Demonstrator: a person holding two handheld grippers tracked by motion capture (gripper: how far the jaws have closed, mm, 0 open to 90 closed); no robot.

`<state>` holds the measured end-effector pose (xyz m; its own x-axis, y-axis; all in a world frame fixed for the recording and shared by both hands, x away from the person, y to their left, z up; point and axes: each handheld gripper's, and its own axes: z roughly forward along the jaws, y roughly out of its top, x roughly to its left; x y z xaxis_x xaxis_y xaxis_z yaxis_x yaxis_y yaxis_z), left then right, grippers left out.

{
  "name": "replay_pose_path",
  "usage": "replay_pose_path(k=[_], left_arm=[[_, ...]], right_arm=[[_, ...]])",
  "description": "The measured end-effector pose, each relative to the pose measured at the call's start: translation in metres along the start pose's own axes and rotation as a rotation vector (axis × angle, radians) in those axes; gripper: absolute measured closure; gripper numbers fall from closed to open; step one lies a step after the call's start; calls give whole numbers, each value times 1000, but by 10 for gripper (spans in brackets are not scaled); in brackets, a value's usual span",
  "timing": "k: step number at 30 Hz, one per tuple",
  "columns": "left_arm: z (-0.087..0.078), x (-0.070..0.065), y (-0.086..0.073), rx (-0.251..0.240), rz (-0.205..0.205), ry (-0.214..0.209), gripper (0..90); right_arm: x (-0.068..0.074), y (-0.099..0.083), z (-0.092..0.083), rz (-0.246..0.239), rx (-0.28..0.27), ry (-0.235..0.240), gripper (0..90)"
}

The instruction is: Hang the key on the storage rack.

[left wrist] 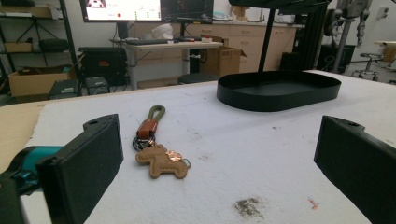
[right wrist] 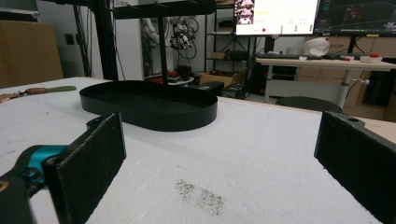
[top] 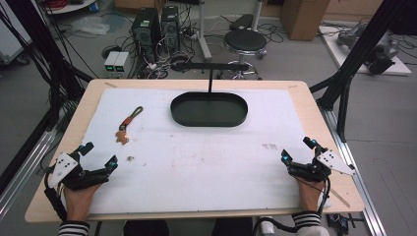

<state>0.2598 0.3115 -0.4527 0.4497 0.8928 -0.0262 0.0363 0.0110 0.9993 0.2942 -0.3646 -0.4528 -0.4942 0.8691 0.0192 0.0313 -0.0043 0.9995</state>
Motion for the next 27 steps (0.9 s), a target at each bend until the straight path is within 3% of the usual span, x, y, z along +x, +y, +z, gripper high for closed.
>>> replay_pose_path(k=[16,23,27], left_arm=[[0,0,0,7,-1,2,17],[3,5,2,24,-41,15,17],[8,7,10,36,-14,16,17]], right_arm=[[0,0,0,2,-2,-2,11],[0,0,0,-3,2,-2,11],[0,0,0,-3,1,-2,11]])
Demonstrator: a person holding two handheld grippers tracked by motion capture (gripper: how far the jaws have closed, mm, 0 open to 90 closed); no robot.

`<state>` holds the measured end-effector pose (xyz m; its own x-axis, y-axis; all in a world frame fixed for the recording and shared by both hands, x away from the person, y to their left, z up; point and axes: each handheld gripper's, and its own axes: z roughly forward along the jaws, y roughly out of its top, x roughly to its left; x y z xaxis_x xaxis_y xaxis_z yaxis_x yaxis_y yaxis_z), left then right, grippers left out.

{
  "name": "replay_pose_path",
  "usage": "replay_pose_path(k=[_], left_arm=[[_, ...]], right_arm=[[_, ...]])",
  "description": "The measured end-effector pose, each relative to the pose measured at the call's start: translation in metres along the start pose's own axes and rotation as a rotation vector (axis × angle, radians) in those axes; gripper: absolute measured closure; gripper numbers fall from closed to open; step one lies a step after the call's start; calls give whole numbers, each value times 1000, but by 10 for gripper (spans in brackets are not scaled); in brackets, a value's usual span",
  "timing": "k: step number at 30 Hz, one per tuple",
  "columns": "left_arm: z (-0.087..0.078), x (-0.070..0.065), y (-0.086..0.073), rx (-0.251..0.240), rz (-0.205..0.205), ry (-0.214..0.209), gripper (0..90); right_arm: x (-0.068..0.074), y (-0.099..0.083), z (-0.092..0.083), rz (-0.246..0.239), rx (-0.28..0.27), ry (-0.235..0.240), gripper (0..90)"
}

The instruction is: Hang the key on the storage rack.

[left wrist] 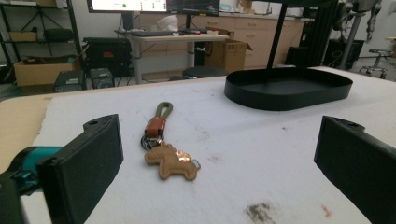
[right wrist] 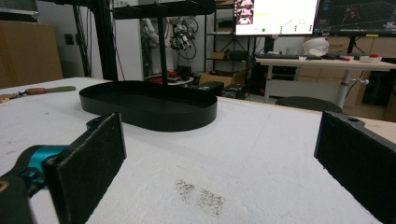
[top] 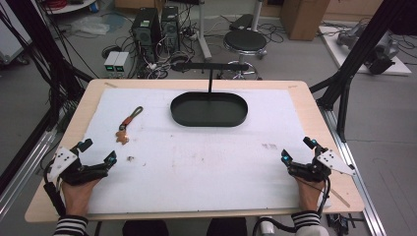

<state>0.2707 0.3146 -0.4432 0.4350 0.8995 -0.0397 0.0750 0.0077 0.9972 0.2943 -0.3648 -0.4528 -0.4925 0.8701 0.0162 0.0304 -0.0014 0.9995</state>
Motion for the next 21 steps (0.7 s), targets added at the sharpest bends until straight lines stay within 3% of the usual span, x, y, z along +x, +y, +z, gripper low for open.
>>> replay_pose_path(k=[7,9,17,21], left_arm=[[14,10,26,54,10,2,17],[19,14,34,89,16,6,17],[47,27,67,211,3,-67,17],[61,32,82,272,32,-50,17]], right_arm=[[0,0,0,-2,-1,0,11],[0,0,0,0,1,1,11],[0,0,0,-3,1,2,11],[0,0,0,-5,-1,3,11]])
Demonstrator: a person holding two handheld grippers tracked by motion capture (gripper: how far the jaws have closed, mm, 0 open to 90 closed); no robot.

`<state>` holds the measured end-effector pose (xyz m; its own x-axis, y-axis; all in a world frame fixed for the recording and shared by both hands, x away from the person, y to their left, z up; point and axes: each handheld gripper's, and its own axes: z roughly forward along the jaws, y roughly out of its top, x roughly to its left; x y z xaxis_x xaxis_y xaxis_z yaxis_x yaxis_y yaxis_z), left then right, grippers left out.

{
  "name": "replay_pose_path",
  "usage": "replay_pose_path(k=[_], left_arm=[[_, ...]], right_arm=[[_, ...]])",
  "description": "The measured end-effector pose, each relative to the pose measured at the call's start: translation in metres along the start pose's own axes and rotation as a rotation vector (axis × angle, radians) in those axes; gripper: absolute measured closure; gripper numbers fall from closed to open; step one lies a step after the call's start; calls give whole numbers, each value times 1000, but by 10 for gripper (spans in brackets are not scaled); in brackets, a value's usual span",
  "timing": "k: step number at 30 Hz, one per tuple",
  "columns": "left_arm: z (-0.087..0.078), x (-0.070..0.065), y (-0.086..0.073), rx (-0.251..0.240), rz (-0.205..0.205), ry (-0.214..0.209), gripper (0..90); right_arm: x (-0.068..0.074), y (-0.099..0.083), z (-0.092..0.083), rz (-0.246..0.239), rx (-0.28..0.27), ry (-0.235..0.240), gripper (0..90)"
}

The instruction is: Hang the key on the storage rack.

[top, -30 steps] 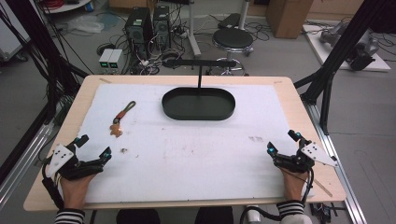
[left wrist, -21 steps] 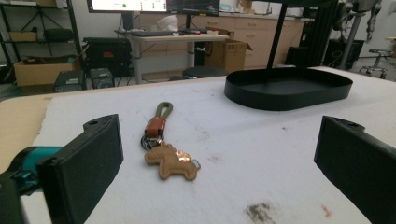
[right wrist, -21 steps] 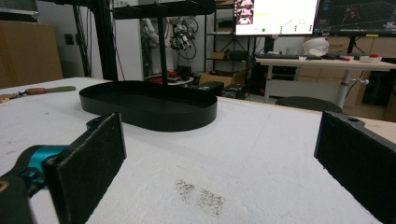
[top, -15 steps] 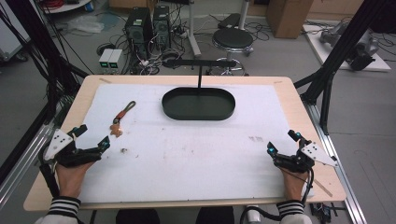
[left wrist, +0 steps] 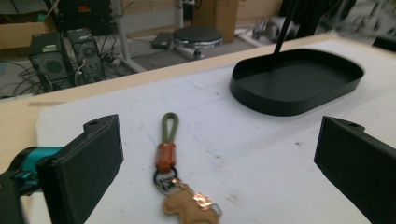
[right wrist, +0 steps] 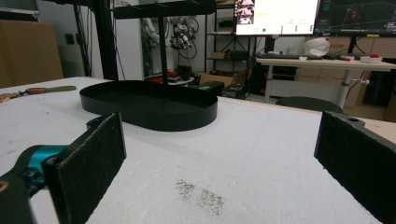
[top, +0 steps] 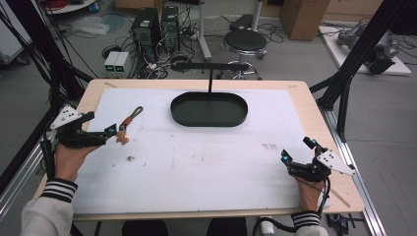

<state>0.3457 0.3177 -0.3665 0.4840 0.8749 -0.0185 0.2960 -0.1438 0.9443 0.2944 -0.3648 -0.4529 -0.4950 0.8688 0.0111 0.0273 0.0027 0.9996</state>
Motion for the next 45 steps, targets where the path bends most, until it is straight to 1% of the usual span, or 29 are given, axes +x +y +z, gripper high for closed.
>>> replay_pose_path(k=[1,2,3,4,5,8,9,11,12,14,15,17,19,20,21,24,25,27,28,29,30,32,34,35,36,38,39,43,45], left_arm=[[4,3,5,35,-12,-1,17],[9,7,11,69,-3,11,17],[9,7,11,69,-3,11,17],[15,11,16,91,-5,10,17],[15,11,16,91,-5,10,17],[23,15,23,138,6,-6,17],[26,16,26,159,10,-14,17],[33,16,31,195,35,-24,17],[36,17,33,208,37,-22,17],[42,19,39,260,32,-18,17],[46,21,41,276,30,-16,17],[54,23,45,313,25,-21,17],[63,25,48,367,41,-27,17],[72,27,51,420,60,-33,17],[72,27,51,420,60,-33,17],[85,28,54,479,80,-42,17],[89,28,54,497,77,-47,17],[97,28,56,535,100,-46,17],[101,29,56,549,105,-45,17],[108,30,58,578,107,-42,17],[108,30,58,578,107,-42,17],[114,32,58,602,107,-41,17],[122,35,57,641,106,-40,17],[122,35,57,641,106,-40,17],[125,36,56,653,104,-37,17],[129,36,55,661,101,-16,17],[131,37,54,663,100,-19,17],[138,37,47,709,103,-19,17],[141,37,45,718,102,-18,17]], right_arm=[[0,0,0,-1,-1,-1,11],[0,0,0,2,-1,1,11],[0,0,0,2,-1,0,11],[0,0,0,1,-1,0,11],[0,0,0,2,-1,0,11],[0,0,0,2,-1,0,11],[0,0,0,3,-1,0,11],[0,0,0,2,0,0,11],[0,0,0,2,-1,0,11],[0,0,0,2,0,0,11],[0,0,0,3,-1,0,11],[0,0,0,2,-1,0,11],[0,0,0,2,-1,-1,11],[0,0,0,2,0,0,11],[0,0,0,4,1,0,11],[0,0,0,3,0,0,11],[0,0,0,3,0,0,11],[0,0,0,2,0,0,11],[0,0,0,2,-1,0,11],[0,0,0,2,-1,0,11],[0,0,0,2,-1,0,11],[0,0,0,2,-1,0,11],[0,0,0,2,-1,0,11],[0,0,0,2,-1,0,11],[0,0,0,2,0,0,11],[0,0,0,2,0,-1,11],[0,0,0,2,0,-1,11],[0,0,0,0,-1,1,11],[0,0,0,2,0,0,11]])
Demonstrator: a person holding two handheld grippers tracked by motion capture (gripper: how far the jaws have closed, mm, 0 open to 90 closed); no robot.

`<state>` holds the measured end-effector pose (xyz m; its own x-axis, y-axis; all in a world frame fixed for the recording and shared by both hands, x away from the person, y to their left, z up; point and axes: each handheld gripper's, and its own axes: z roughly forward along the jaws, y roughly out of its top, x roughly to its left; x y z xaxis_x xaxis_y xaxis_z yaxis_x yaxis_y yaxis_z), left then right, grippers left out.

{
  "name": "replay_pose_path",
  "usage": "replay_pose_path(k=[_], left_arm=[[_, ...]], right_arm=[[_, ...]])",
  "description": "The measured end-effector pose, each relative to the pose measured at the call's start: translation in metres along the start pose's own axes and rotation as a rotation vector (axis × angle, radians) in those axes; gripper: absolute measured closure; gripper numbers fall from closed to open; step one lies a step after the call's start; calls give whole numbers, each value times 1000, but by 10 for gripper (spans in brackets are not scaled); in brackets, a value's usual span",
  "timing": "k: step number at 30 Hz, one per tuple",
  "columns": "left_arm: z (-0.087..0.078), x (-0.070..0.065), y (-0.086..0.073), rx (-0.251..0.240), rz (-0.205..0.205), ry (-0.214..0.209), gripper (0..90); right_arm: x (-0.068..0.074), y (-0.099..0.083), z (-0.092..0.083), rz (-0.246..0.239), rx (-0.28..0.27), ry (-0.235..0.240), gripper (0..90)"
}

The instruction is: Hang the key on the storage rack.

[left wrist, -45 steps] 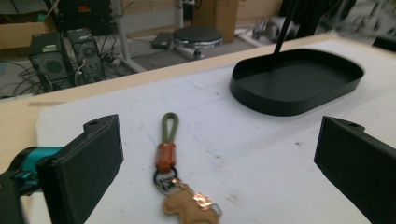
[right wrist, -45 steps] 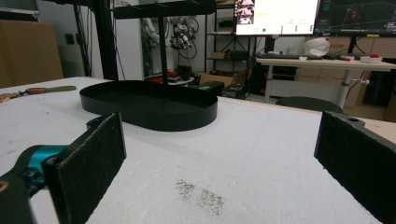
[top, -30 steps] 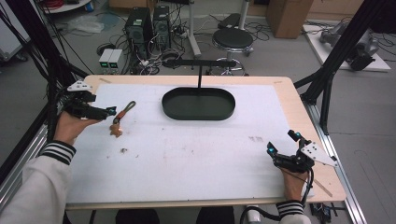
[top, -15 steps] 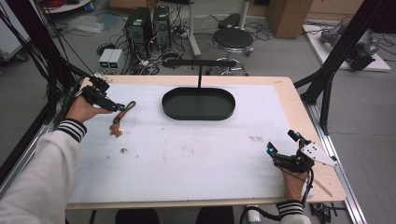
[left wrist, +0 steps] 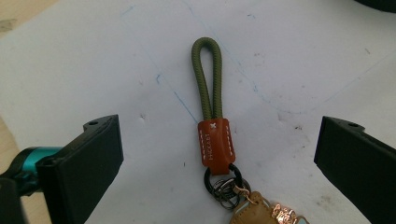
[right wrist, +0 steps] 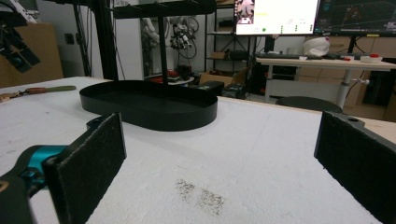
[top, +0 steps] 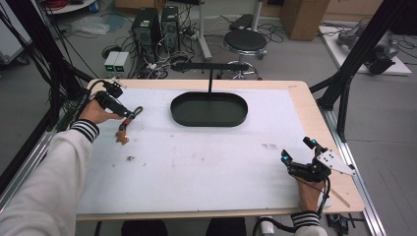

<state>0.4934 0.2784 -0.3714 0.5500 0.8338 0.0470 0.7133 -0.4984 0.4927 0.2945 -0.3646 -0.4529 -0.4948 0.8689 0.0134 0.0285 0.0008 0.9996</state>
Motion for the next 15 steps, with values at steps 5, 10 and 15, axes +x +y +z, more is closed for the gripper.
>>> replay_pose_path(k=[5,10,15], left_arm=[[8,-1,1,15,-9,-2,17],[15,-1,1,51,-16,-16,61],[22,-1,0,88,-32,-13,102]], right_arm=[[0,0,0,0,0,0,11],[0,0,0,0,0,0,11],[0,0,0,0,0,0,11]])
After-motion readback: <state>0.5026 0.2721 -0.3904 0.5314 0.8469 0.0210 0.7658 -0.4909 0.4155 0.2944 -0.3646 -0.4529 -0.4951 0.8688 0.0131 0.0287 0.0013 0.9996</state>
